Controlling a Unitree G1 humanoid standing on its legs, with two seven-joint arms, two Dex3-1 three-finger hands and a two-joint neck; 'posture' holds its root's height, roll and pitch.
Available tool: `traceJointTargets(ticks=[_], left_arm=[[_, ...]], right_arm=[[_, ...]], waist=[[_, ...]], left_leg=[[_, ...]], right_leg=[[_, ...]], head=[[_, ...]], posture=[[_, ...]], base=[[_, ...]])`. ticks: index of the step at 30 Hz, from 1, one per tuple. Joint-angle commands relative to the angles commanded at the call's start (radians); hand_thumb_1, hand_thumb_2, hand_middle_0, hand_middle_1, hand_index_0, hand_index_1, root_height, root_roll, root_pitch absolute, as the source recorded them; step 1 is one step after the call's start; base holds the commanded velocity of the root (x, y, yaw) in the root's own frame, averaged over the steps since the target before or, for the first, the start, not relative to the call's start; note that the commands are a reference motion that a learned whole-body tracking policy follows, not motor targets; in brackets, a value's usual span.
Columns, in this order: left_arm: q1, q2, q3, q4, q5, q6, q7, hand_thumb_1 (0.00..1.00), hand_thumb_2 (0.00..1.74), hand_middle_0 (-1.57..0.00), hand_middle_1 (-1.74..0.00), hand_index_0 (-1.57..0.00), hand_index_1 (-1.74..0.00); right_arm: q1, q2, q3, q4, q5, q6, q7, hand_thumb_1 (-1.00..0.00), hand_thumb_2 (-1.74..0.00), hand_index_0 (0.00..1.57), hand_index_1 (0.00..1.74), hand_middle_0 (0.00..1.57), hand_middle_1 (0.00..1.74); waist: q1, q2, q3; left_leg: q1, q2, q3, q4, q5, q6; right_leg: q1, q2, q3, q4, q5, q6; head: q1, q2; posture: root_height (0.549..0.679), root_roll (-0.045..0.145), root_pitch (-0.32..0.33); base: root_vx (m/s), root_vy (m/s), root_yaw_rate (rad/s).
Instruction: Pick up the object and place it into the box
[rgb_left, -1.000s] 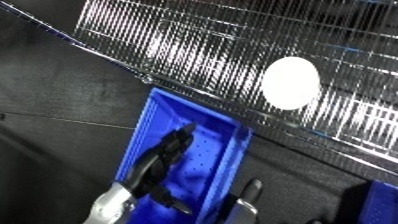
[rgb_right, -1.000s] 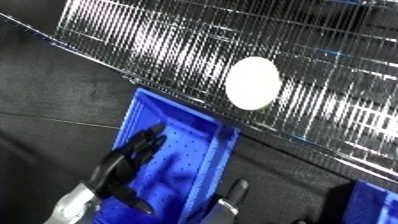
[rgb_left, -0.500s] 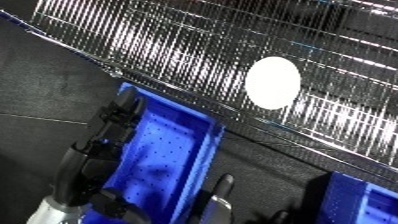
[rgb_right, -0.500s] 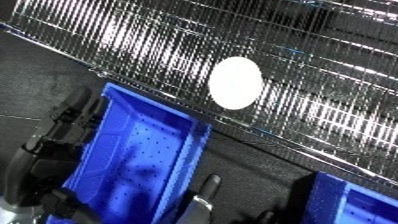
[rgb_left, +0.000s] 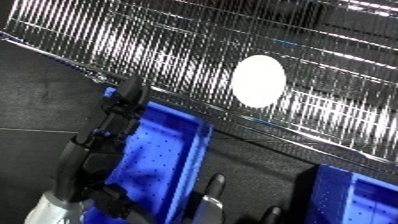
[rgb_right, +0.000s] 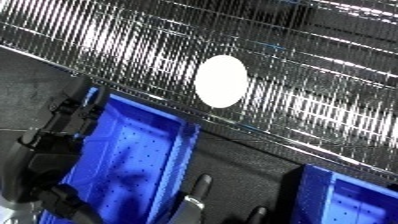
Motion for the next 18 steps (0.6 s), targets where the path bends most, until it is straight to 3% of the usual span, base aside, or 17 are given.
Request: traceJointTargets(ticks=[8, 18], left_arm=[[-0.093, -0.02, -0.048, 0.106, 0.048, -0.008, 0.072, 0.0, 0.0, 0.0, 0.0, 0.0, 0.0], [-0.171, -0.043, -0.07, 0.235, 0.081, -0.04, 0.133, 0.0, 0.0, 0.0, 0.0, 0.0, 0.0]], right_arm=[[-0.018, -0.007, 0.023, -0.013, -0.028, 0.016, 0.019, 0.0, 0.0, 0.0, 0.0, 0.0, 0.0], [-0.029, -0.015, 0.047, -0.038, -0.057, 0.032, 0.032, 0.0, 0.0, 0.0, 0.0, 0.0, 0.0]], waist=[[-0.038, -0.022, 0.0], [-0.074, -0.039, 0.0]], left_leg=[[-0.014, 0.022, 0.015, 0.034, -0.014, 0.0065], [-0.032, 0.041, 0.03, 0.06, -0.024, 0.0106]], right_leg=[[-0.026, 0.0217, 0.029, 0.017, 0.002, -0.0001], [-0.058, 0.0399, 0.056, 0.032, 0.006, 0.0008]], head=[[-0.067, 0.024], [-0.124, 0.078]], posture=[[0.633, 0.016, 0.019], [0.629, 0.009, 0.022]], base=[[-0.002, 0.023, -0.169], [-0.001, 0.031, -0.134]])
